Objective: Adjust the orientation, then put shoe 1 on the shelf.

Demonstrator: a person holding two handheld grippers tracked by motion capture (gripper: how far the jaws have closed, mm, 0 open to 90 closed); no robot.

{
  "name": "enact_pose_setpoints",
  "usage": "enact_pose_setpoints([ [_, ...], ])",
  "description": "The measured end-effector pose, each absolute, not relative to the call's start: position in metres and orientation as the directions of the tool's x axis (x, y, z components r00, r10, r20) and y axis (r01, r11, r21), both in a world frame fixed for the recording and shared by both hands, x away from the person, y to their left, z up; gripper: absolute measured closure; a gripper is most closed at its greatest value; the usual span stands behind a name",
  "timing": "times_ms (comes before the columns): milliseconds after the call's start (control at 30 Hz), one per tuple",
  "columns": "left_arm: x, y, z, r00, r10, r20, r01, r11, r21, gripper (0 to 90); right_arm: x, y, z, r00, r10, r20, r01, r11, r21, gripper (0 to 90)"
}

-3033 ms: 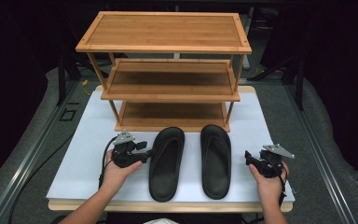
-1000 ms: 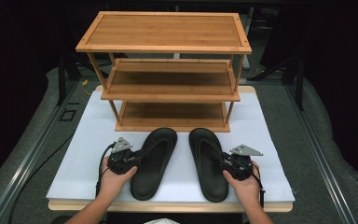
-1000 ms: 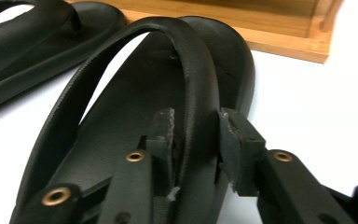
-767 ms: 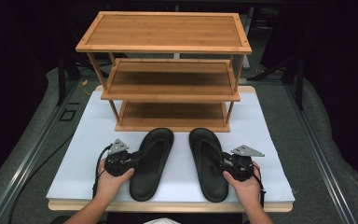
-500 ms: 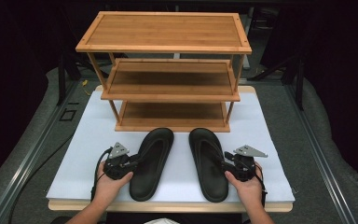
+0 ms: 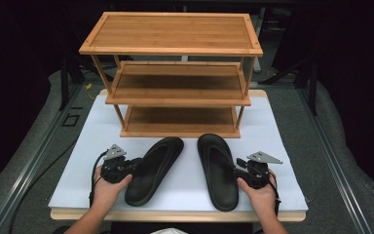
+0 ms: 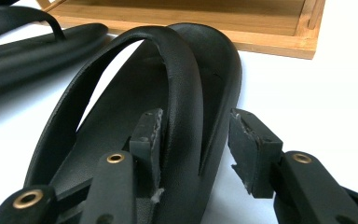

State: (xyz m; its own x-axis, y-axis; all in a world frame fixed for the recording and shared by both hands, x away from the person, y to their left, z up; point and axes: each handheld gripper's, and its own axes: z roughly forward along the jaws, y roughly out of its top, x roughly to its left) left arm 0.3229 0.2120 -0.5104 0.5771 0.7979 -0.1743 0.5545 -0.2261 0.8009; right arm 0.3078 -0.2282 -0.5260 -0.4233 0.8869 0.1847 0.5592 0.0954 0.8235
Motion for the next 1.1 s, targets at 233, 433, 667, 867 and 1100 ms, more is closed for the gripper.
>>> enact_pose_setpoints([
  [233,0.320,0.218,-0.503,0.568,0.807,-0.163,0.533,-0.209,0.820,82.9,0.309,-0.229,-0.527,-0.421,0.888,0.186,0.556,0.091,0.826,54.1],
  [433,0.315,0.222,-0.494,0.567,0.810,-0.150,0.500,-0.193,0.844,83.0,0.309,-0.229,-0.527,-0.419,0.888,0.190,0.559,0.088,0.824,53.5],
  [667,0.310,0.230,-0.481,0.561,0.815,-0.144,0.460,-0.163,0.873,83.1,0.309,-0.230,-0.527,-0.419,0.887,0.195,0.560,0.084,0.824,52.7],
  [867,0.307,0.239,-0.473,0.553,0.817,-0.161,0.440,-0.122,0.890,83.1,0.308,-0.231,-0.526,-0.423,0.884,0.199,0.566,0.086,0.820,53.0],
  [1100,0.308,0.252,-0.462,0.541,0.821,-0.182,0.428,-0.083,0.900,83.2,0.306,-0.226,-0.526,-0.427,0.882,0.199,0.584,0.100,0.806,62.9],
])
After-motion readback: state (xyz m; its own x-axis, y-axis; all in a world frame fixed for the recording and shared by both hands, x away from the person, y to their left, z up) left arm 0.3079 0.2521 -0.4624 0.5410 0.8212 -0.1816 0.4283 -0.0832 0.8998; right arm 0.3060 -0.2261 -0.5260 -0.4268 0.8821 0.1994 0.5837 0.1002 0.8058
